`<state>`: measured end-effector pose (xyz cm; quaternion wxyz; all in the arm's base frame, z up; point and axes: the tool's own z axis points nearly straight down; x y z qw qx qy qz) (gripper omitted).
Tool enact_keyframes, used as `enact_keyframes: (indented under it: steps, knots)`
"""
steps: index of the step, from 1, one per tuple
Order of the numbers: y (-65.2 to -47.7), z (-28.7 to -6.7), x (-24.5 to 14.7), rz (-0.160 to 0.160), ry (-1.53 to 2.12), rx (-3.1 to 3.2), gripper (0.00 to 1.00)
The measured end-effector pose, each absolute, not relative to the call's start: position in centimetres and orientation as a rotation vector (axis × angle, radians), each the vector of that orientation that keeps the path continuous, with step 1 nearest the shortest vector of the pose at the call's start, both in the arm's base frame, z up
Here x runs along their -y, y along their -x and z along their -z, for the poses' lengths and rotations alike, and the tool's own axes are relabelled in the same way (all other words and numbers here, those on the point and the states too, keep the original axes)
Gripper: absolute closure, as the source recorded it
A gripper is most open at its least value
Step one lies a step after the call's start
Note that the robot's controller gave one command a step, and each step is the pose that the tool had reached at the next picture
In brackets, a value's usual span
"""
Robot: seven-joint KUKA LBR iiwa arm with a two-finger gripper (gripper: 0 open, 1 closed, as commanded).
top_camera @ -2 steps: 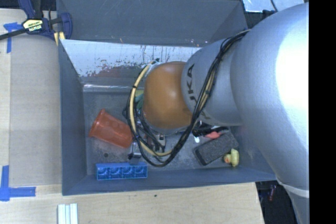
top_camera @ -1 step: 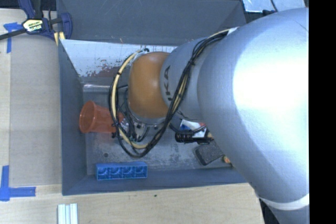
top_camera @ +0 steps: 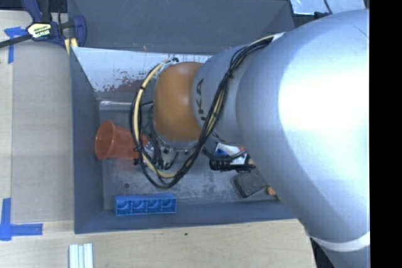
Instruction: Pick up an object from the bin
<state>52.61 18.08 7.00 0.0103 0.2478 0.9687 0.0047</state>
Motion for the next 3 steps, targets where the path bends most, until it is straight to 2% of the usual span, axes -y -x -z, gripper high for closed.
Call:
enact_keyframes:
  steps: [1, 2, 3]
  knots:
    - [-54.7, -7.8, -18.1, -0.014, -0.957, -2.975, 1.00]
    - [-55.6, -9.1, -19.3, -0.016, -0.968, -2.966, 1.00]
    - [-55.3, -11.0, -19.1, -0.012, -0.544, -3.070, 1.00]
